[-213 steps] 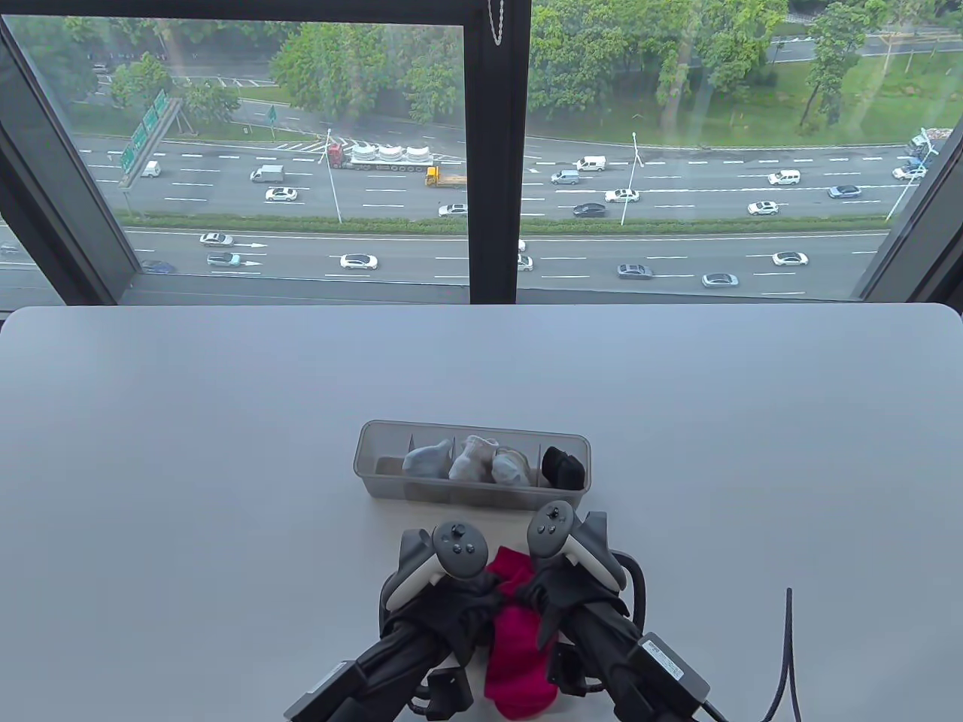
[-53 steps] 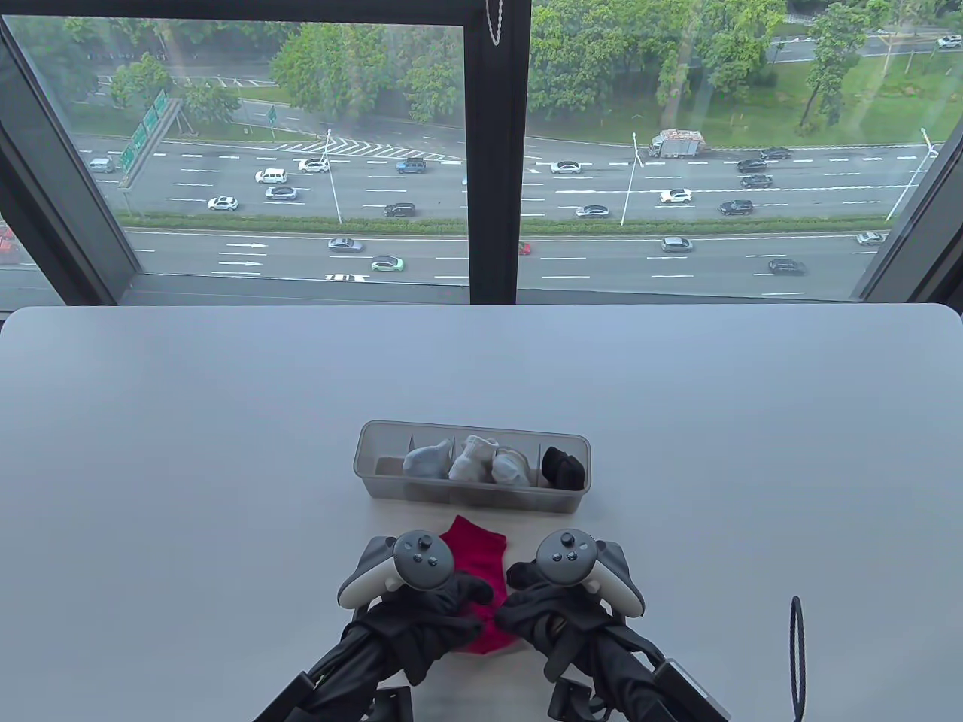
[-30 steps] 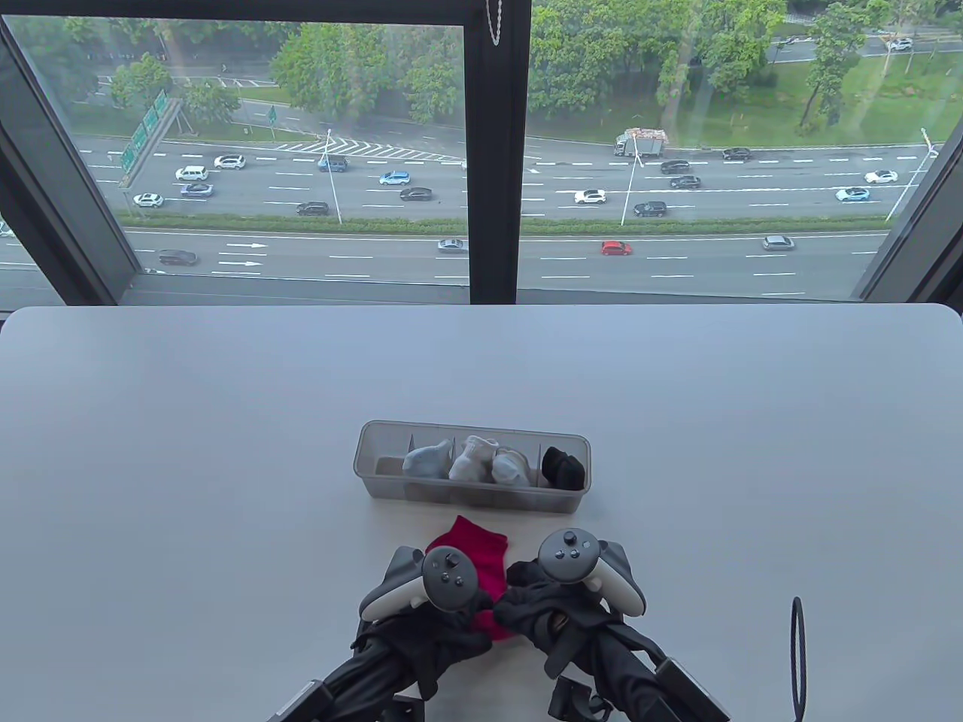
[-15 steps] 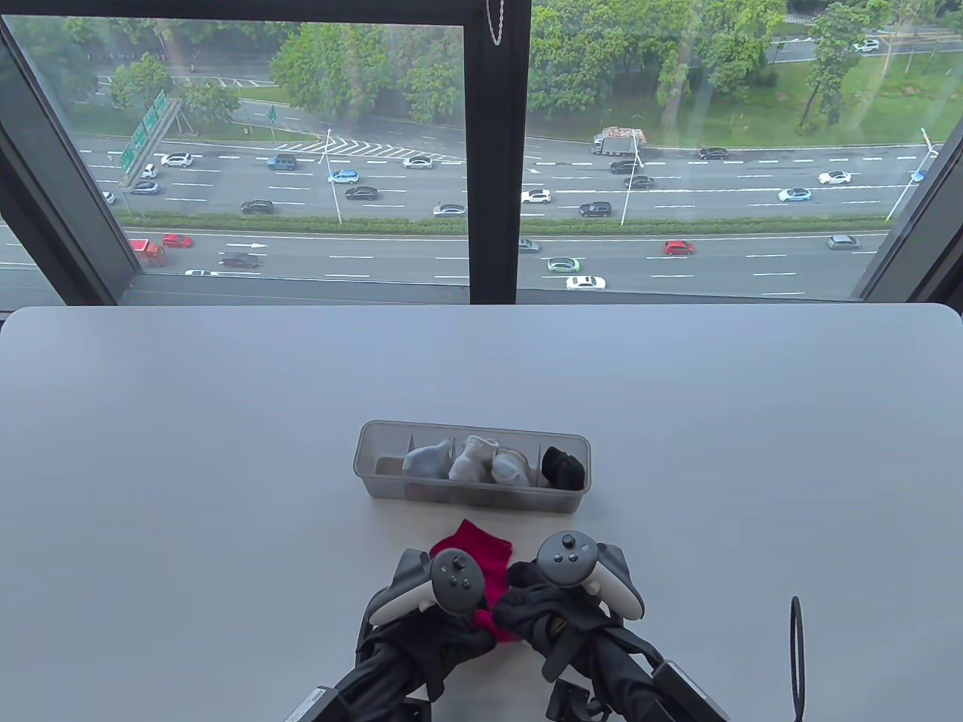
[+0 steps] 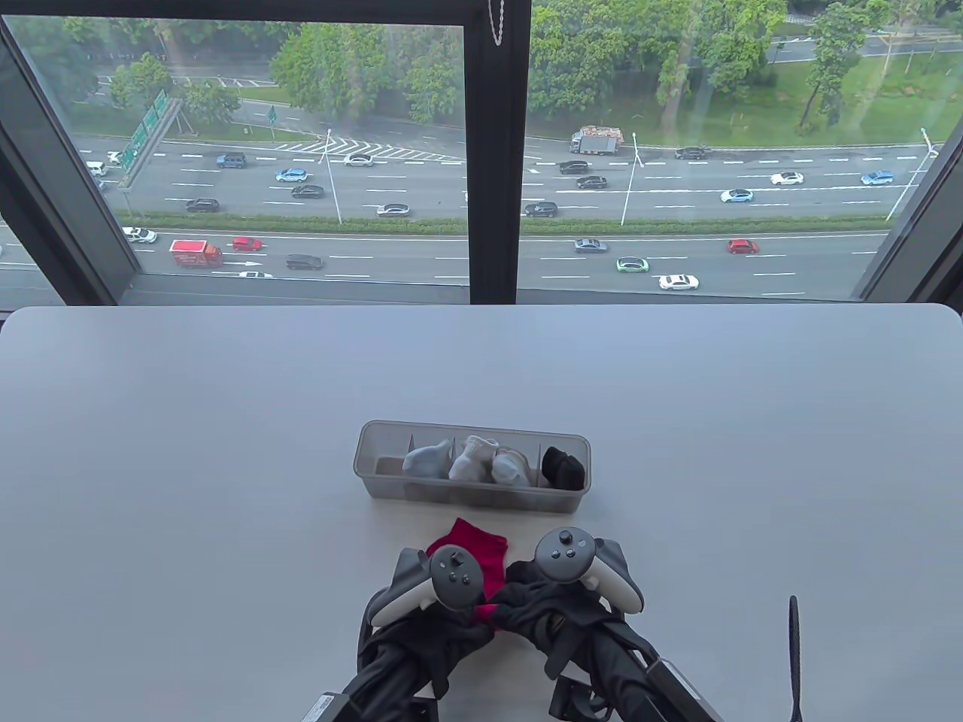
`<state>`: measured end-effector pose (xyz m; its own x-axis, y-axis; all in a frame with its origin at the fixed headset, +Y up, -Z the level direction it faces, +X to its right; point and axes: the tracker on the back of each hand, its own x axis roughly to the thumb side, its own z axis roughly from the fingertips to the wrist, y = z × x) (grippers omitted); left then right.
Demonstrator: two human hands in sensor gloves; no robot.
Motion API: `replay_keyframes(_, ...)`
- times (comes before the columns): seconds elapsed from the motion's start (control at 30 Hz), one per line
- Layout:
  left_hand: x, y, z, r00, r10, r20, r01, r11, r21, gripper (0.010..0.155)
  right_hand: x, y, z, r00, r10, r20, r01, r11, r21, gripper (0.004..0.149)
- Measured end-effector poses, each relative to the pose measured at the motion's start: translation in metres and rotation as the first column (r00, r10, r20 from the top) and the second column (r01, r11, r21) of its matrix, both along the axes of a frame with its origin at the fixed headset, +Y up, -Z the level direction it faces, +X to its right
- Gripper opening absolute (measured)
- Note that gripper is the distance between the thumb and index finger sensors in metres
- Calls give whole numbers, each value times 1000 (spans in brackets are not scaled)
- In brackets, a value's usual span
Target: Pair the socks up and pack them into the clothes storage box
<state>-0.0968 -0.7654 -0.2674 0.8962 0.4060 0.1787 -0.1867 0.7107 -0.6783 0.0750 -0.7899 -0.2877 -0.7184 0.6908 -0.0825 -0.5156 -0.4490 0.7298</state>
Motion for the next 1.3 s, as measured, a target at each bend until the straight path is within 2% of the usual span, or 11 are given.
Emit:
replay_keyframes(0.1,-3,2,1,1000,5,-31,-3,999,54,46,-3,0,0,999,-29,43,31,999,-36,46)
replay_keyframes(0.2,-6,-2,2,998,46,-49,-45,999,21,46,-4,-2,3,999,-32,41,32,999,-13,65)
replay_keyframes(0.27,-7,-2,1,996,66,-63,-67,998,0,46,-4,0,3,998,-26,57,27,1000,-9,50)
replay_keyframes(0.4,-3,-3,3,998,34,-46,-34,999,-5,49,-4,0,0,993,-43,111,44,999,-12,41)
replay_keyframes(0.6,-1,-1,5,999,1,-49,2,997,72,56,-5,-1,0,995,7,97,-8,1000,12,41)
replay_keyframes(0.7,-5,2,3,996,38,-83,-28,993,116,47,-3,0,0,993,-20,115,19,1000,13,43)
replay_keyframes(0.8,-11,2,0,989,92,-113,-80,991,108,44,-3,-2,2,994,-69,83,70,997,-13,69)
replay_keyframes(1.03,-8,-4,-1,995,46,-92,-40,997,67,50,-3,-1,1,997,-52,54,53,999,-11,46)
replay_keyframes(1.13,-6,-2,-1,995,40,-96,-30,994,105,61,-3,0,1,998,-36,48,36,999,-4,46)
replay_keyframes(1.23,-7,0,-1,994,40,-106,-24,989,147,46,-4,0,1,998,-33,53,33,999,1,48)
replay_keyframes(1.3,-8,-1,-2,995,37,-94,-26,993,116,45,-3,0,2,998,-35,60,35,999,12,61)
